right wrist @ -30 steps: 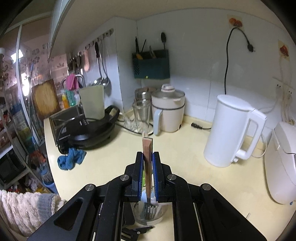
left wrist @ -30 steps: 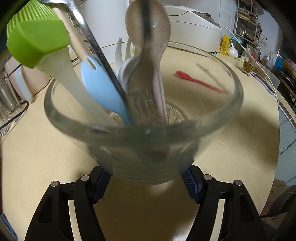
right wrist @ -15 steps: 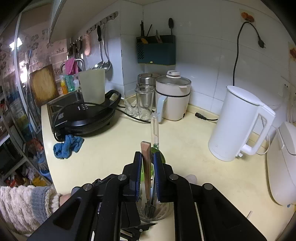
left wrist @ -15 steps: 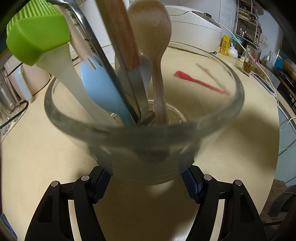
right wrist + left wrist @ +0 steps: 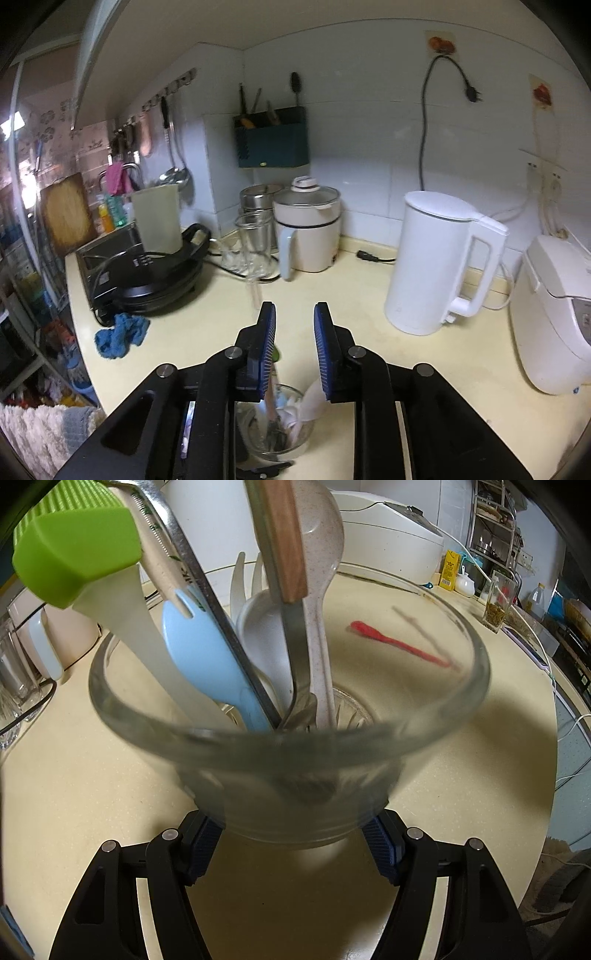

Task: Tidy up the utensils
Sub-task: 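Move the open right gripper back over the red spatula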

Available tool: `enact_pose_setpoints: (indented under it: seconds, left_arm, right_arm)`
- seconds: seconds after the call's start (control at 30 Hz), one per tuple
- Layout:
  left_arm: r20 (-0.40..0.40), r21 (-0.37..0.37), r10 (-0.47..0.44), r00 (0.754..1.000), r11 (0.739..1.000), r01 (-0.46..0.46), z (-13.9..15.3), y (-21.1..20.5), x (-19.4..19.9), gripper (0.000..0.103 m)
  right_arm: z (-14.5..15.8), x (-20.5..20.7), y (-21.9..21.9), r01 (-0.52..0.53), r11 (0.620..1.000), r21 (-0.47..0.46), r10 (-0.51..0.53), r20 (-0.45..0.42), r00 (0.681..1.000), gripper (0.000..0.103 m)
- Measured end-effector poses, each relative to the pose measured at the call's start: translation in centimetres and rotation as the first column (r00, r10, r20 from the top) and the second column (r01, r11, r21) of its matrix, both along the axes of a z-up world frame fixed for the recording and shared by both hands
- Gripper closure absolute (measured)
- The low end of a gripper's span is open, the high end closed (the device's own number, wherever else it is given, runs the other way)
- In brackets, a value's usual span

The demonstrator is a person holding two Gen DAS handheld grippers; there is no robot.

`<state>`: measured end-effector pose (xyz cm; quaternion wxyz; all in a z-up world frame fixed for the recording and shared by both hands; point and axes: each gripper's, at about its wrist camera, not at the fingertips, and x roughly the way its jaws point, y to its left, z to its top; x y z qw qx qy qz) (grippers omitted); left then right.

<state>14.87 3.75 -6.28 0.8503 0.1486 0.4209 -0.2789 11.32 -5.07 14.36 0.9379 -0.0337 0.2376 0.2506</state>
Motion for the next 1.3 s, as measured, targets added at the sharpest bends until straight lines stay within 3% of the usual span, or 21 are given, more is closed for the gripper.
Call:
enact_pose_setpoints:
  seconds: [0.27,0.43,0.53,0.67,0.8,1.03,1.3]
  left_arm:
    - [-0.001,-0.002,0.000,1.000,1.000,0.000,0.0,0.2,0.0,0.029]
    - [0.003,0.002,0.000,1.000,1.000,0.000,0.0,0.1,0.0,0.028]
    - [0.002,0.001,0.000,1.000,1.000,0.000,0.1,0.1,0.0,0.029]
    - [0.000,0.000,0.001,1.000,1.000,-0.001,0.0,-0.2,0.0,0.028]
    - [-0.004,-0.002,0.003,1.000,1.000,-0.003,0.0,0.1,0.0,0.028]
    - [-0.003,-0.002,0.003,1.000,1.000,-0.003,-0.1,0.3,0.0,0.027]
    - [-0.009,-0.007,0.006,1.000,1.000,-0.006,-0.2,0.7,0.2,0.027]
  right_arm:
    - [-0.2,-0.9,-4.5,0.106,0.992,0.063,-0.107,0.015,0.994,0.082]
    - [-3.7,-0.9,-9.3,0.249,0.968,0.037,-0.246,-0.067,0.967,0.082]
    - [-7.5,-1.4,-13.9,0.368,0.929,0.036,-0.356,-0.188,0.915,0.082]
    - [-11.8,-3.0,-18.2,0.479,0.877,-0.027,-0.467,-0.284,0.838,0.082]
    - [-14.7,-4.2,-20.0,0.500,0.864,-0.065,-0.490,-0.341,0.802,0.082]
    - [-16.2,-4.4,-19.9,0.475,0.877,-0.078,-0.470,-0.353,0.809,0.082]
    - [-17.8,-3.3,-16.9,0.394,0.910,-0.128,-0.412,-0.372,0.832,0.082]
